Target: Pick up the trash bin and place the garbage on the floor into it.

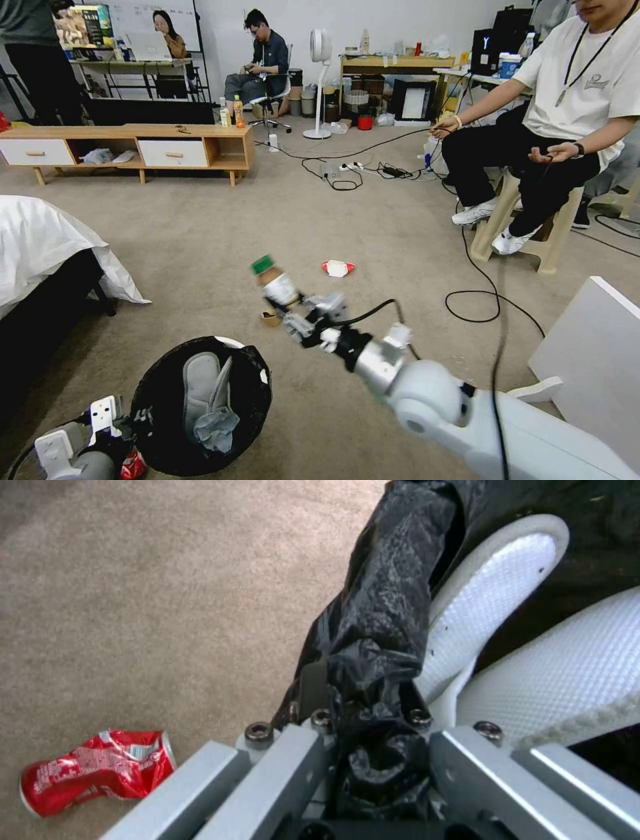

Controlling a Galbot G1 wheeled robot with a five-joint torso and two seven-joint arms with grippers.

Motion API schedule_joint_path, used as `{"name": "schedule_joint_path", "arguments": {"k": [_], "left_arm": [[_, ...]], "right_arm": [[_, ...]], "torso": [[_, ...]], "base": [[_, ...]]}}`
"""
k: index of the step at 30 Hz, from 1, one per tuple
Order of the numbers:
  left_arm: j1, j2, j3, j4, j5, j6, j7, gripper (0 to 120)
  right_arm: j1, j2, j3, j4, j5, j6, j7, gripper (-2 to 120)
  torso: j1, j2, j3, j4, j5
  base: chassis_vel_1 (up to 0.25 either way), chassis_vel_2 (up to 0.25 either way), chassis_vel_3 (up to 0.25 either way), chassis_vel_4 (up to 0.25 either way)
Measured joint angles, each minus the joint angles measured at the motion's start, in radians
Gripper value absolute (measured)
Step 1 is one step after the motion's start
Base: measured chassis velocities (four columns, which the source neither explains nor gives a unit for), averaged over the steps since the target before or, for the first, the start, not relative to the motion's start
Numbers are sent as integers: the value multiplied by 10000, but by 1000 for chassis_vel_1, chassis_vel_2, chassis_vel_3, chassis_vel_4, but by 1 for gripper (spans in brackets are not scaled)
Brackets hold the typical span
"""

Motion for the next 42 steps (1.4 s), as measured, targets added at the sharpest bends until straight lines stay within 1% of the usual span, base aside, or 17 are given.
{"name": "schedule_joint_path", "arguments": {"k": [2, 3, 6, 9, 10, 12, 27, 36, 42], "left_arm": [[1, 18, -8, -10, 0, 0, 0, 1], [10, 51, -10, -27, 0, -2, 0, 1], [9, 69, -11, -30, 0, -2, 1, 1], [-58, 76, -12, -30, -17, -4, 2, 1], [-58, 76, -12, -30, -17, -4, 2, 1], [-105, 79, -14, -30, -68, -10, 2, 1], [-270, 212, -24, 77, -211, -14, -19, 1], [-349, 252, -27, 119, -284, -14, -30, 1], [-395, 254, -26, 119, -308, -14, -37, 1]], "right_arm": [[204, 131, -279, -95, 87, -73, 70, 29], [604, 324, -788, -191, 290, -246, 180, 29], [866, 436, -1084, -261, 378, -308, 261, 29], [1601, 780, -1832, -414, 593, -521, 448, 29], [1601, 780, -1832, -414, 593, -521, 448, 29], [2029, 1114, -2287, -654, 719, -706, 580, 29], [2009, 1776, -3195, -1170, 720, -1365, 785, 29], [2017, 2041, -3528, -1537, 656, -1508, 822, 29], [1908, 2405, -3683, -1878, 524, -1614, 915, 29]], "torso": [[0, 0, 0, 0, 0], [0, 0, 0, 0, 0], [0, 0, 0, 0, 1], [0, 0, 0, 1, 0], [0, 0, 0, 1, 0], [0, 0, 0, 1, -1], [0, 0, 0, 1, 1], [0, 0, -1, 0, 0], [-1, 0, -1, 1, 1]], "base": [[0, 0, 0, 0], [0, 0, 0, 0], [0, 0, 0, 0], [0, 0, 0, 0], [0, 0, 0, 0], [0, 0, 0, 0], [0, 0, 0, 0], [0, 0, 0, 0], [0, 0, 0, 0]]}}
